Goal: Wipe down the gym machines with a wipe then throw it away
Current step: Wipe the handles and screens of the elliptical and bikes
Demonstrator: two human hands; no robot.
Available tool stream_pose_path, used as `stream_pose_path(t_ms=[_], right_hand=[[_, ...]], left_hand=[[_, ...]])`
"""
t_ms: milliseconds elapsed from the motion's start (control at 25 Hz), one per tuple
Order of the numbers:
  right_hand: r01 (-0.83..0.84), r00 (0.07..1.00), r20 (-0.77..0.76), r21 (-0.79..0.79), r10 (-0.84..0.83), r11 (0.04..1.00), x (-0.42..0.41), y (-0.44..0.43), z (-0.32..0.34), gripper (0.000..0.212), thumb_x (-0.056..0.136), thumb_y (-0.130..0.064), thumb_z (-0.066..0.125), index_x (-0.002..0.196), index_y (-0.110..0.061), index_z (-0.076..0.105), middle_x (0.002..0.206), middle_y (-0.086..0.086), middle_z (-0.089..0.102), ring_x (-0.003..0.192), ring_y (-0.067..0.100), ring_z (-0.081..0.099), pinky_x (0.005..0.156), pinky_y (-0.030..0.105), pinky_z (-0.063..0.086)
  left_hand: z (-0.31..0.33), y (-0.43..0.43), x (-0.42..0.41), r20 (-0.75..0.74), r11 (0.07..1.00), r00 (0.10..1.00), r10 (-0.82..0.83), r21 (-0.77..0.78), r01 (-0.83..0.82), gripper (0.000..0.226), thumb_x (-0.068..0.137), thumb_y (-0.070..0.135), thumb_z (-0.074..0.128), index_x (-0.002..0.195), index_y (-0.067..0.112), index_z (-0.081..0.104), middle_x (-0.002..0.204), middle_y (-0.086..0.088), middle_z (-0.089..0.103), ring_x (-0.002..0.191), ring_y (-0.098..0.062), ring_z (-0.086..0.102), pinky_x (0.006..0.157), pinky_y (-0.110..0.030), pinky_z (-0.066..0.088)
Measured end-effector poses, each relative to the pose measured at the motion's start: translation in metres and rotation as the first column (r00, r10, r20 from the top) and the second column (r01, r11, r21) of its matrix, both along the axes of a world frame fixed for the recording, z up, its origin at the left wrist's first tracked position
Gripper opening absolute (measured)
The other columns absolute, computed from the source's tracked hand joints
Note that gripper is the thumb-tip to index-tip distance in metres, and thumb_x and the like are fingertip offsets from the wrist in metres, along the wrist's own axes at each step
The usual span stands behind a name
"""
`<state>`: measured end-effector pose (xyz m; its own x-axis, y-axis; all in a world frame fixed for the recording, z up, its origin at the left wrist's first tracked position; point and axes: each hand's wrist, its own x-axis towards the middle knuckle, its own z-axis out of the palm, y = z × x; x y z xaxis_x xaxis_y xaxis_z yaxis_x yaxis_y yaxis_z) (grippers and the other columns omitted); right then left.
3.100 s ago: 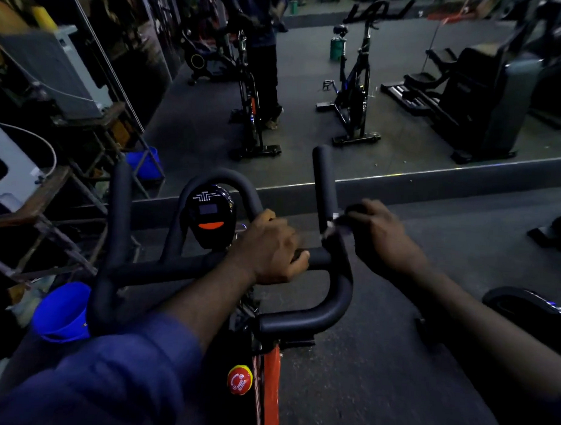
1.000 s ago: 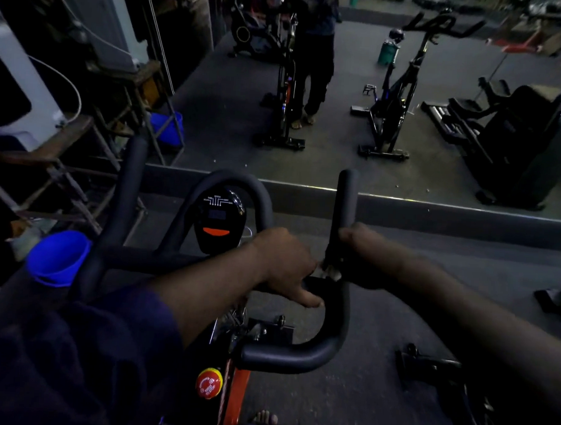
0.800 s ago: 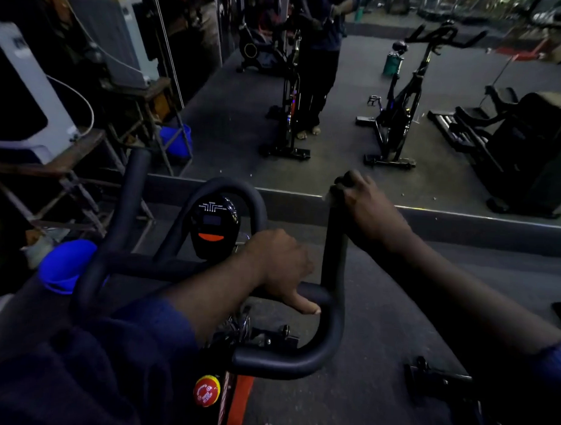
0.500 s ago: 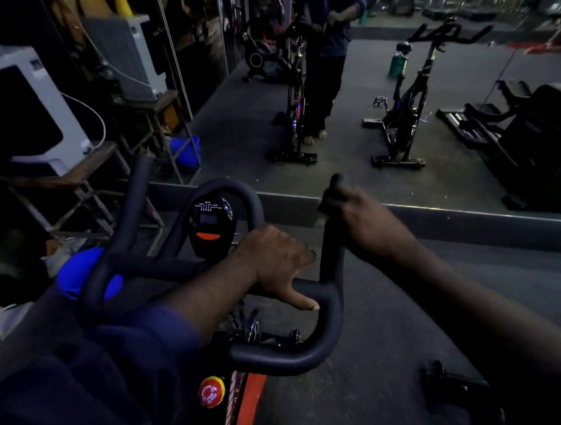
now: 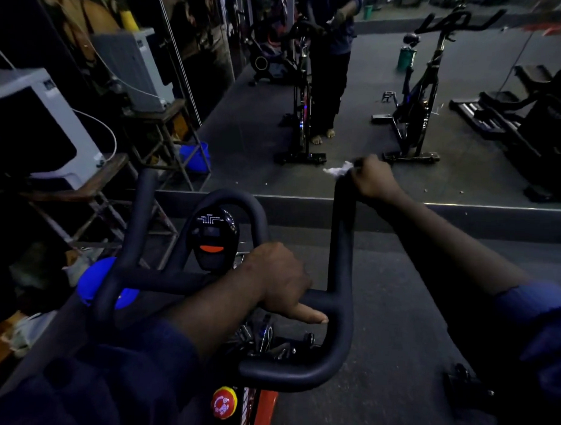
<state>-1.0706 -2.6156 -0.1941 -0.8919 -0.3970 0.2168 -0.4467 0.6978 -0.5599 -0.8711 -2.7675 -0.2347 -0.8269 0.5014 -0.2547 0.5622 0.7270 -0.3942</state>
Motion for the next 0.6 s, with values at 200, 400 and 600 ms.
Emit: stream_pose_path(t_ms=[200, 400, 600], right_hand=[[0.068, 0.992, -0.05, -0.546, -0.113, 0.835, 0.055, 0.013, -0.04, 0.03, 0.095, -0.003, 0.052, 0.098, -0.016, 0.079, 0.095, -0.015, 0.068, 0.094, 0.007, 0.064, 0.083, 0.022, 0.05], [-0.277, 0.87, -0.348, 0.243, 0.35, 0.93, 0.034, -0.012, -0.01, 0.051, 0.084, -0.034, 0.03, 0.088, -0.01, 0.075, 0.101, 0.016, 0.074, 0.099, 0.041, 0.069, 0.09, 0.045, 0.056], [0.076, 0.82, 0.539, -0.437, 0.193, 0.896, 0.011, -0.026, 0.009, 0.039, 0.101, -0.013, 0.041, 0.07, 0.0, 0.061, 0.068, 0.019, 0.063, 0.069, 0.037, 0.059, 0.06, 0.037, 0.052]], left_hand=[[0.003, 0.001, 0.0, -0.031, 1.0, 0.999, 0.008, 0.015, -0.008, 0.094, 0.083, 0.099, 0.018, 0.086, 0.02, 0.069, 0.082, -0.006, 0.066, 0.081, -0.033, 0.07, 0.059, -0.034, 0.036], [0.005, 0.003, 0.002, -0.041, 1.0, 0.999, 0.017, 0.021, -0.017, 0.092, 0.083, 0.098, 0.022, 0.092, 0.02, 0.071, 0.091, -0.006, 0.071, 0.085, -0.032, 0.071, 0.061, -0.035, 0.035], [0.008, 0.003, 0.002, -0.029, 0.998, 0.998, 0.058, 0.032, -0.057, 0.087, 0.082, 0.099, 0.026, 0.089, 0.022, 0.065, 0.079, -0.001, 0.061, 0.08, -0.03, 0.069, 0.061, -0.034, 0.035]])
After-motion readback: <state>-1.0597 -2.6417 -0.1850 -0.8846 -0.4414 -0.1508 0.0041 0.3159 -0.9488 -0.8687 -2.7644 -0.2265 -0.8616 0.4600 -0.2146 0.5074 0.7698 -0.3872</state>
